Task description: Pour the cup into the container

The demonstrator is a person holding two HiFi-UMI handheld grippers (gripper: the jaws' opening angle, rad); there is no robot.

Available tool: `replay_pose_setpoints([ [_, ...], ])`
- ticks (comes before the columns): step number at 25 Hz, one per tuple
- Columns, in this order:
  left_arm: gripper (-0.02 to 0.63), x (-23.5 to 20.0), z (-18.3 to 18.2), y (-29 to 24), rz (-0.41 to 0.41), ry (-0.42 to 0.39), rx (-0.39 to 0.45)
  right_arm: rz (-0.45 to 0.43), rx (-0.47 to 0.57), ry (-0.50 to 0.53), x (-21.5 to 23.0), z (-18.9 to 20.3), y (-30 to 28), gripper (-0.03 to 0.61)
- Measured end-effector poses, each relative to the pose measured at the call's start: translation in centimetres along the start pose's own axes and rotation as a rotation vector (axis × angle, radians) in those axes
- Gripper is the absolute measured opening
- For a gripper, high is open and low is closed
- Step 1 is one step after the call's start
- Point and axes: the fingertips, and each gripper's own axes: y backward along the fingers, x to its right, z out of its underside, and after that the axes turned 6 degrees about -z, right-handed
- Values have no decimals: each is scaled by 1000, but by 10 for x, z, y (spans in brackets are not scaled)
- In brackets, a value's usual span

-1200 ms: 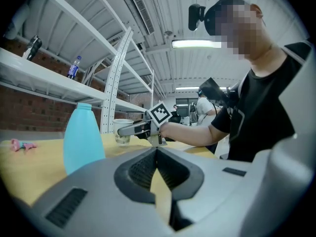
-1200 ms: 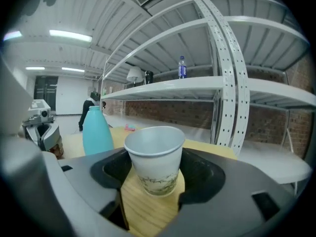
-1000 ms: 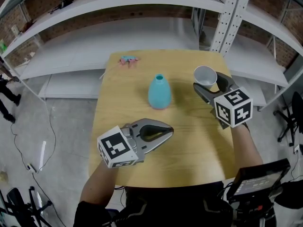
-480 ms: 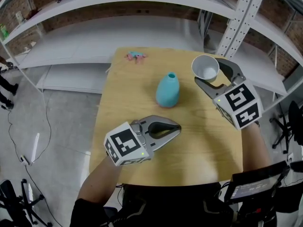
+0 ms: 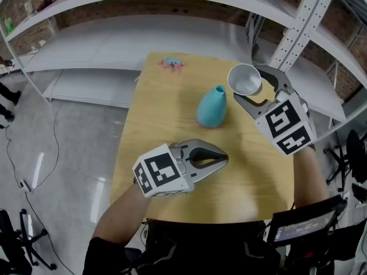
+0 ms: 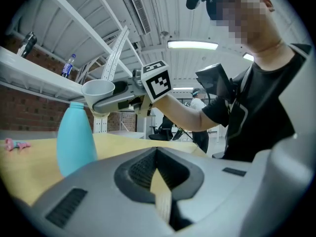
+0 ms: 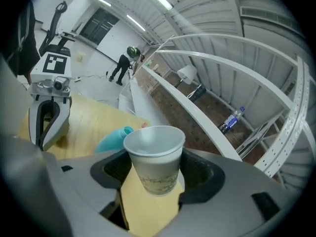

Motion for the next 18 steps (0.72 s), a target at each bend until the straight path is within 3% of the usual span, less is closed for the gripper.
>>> replay_pose_setpoints([
  [18,2,1,-1,1,-5,7,2,38,-122,217,-3,-7,-12,310],
])
